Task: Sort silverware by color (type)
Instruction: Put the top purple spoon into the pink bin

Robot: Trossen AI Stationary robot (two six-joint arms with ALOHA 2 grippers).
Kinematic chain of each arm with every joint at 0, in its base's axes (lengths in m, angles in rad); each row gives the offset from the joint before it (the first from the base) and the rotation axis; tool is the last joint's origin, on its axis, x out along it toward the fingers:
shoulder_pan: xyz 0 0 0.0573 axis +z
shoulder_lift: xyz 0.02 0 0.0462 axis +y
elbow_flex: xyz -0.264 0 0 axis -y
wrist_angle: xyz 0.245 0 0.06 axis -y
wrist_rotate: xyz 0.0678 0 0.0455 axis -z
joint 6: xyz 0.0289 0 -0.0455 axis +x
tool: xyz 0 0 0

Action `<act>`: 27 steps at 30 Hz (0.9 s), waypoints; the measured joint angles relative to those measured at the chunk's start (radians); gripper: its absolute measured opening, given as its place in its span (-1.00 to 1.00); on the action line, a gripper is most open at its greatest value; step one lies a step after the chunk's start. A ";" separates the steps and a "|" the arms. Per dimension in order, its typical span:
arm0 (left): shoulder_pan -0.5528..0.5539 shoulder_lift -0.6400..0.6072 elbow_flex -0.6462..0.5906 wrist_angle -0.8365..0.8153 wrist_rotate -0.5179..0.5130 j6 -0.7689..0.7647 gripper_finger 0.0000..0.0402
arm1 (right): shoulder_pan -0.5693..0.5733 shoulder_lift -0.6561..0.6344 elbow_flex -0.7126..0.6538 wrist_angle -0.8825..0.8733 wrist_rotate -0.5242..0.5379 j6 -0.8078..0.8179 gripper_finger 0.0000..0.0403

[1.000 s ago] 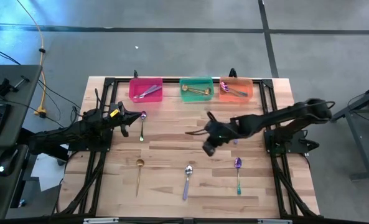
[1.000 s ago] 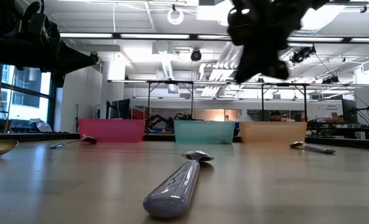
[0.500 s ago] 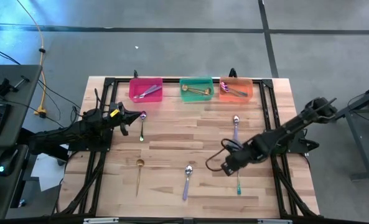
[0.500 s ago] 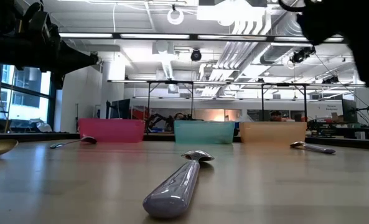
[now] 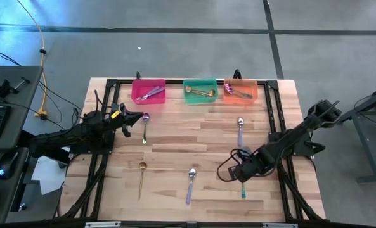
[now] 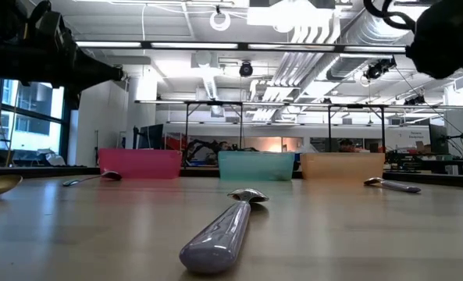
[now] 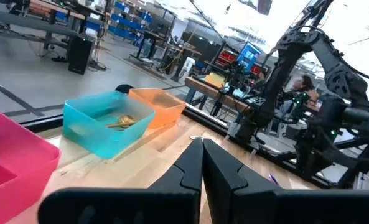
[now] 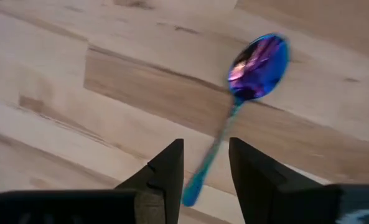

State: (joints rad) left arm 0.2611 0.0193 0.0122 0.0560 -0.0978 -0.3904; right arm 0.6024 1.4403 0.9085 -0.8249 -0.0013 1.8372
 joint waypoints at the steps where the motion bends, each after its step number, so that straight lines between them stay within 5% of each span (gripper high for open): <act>1: 0.000 0.000 0.000 -0.002 0.000 0.000 -1.00 | 0.002 0.000 -0.017 0.031 0.000 0.004 -0.44; 10: 0.000 0.000 0.000 0.065 -0.091 -0.043 -1.00 | -0.028 -0.007 -0.069 0.127 -0.002 -0.109 -0.47; 17: 0.000 0.014 0.000 0.000 -0.139 -0.146 -1.00 | -0.225 -0.092 -0.069 0.103 -0.011 -0.719 -0.94; 22: 0.000 0.069 0.000 -0.003 -0.207 -0.216 -1.00 | -0.495 -0.164 -0.069 0.068 -0.043 -1.208 -0.94; 27: 0.000 0.143 0.000 0.000 -0.244 -0.250 -1.00 | -0.751 -0.208 -0.069 0.123 -0.097 -1.406 -0.97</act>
State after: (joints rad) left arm 0.2615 0.1619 0.0124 0.0563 -0.3420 -0.6408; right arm -0.1486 1.2318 0.8398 -0.7016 -0.0987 0.4312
